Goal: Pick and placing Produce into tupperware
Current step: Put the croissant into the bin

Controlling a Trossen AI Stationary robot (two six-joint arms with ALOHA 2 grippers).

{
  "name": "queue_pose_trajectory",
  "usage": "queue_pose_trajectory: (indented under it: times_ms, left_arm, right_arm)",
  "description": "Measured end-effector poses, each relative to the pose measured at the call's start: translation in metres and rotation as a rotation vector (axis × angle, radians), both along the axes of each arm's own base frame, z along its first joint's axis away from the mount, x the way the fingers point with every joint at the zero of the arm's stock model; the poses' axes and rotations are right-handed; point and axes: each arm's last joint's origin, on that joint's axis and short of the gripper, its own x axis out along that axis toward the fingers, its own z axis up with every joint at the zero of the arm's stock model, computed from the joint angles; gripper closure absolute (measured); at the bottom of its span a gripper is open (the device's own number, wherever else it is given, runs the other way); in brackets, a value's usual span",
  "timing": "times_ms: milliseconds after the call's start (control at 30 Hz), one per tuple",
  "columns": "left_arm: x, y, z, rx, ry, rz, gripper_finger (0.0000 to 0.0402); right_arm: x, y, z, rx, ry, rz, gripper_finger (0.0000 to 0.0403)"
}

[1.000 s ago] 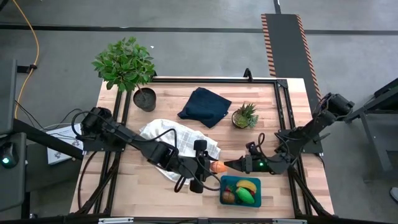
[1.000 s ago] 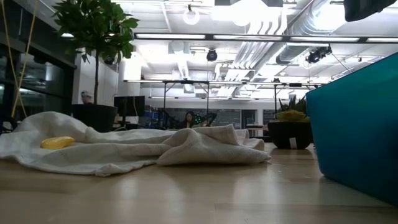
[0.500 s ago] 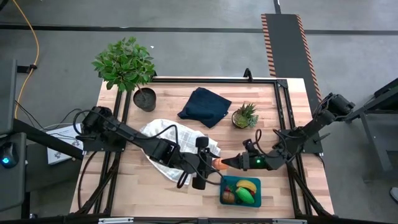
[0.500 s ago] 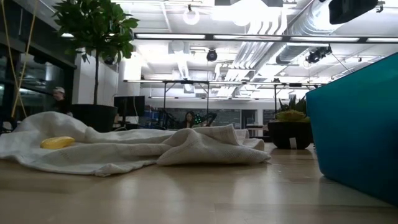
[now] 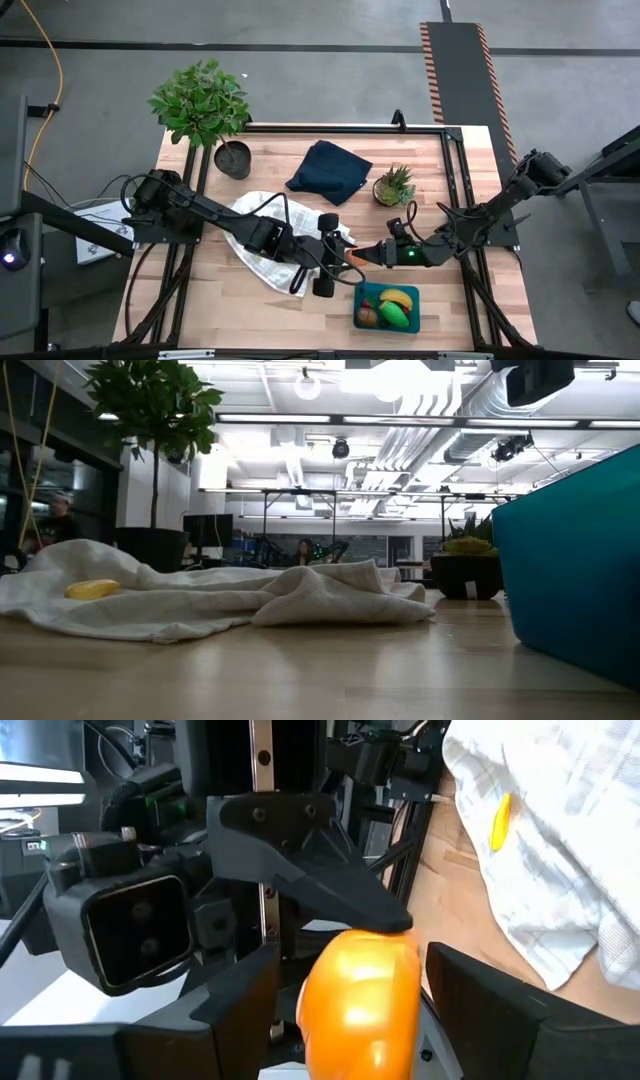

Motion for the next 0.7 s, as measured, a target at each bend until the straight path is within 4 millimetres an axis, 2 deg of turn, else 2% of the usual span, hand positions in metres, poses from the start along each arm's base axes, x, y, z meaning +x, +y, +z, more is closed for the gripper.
queue_pose_trajectory:
  times_ms: [467, 700]
  left_arm:
    - [0.0024, 0.0103, 0.0, 0.018, 0.004, 0.008, 0.0209]
    - [0.0023, 0.0105, 0.0007, 0.018, 0.0, 0.009, 0.0209]
  right_arm:
    - [0.0036, -0.0062, -0.0001, -0.019, 0.002, -0.021, 0.0161]
    - [0.0036, -0.0062, -0.0006, -0.029, 0.005, -0.021, 0.0207]
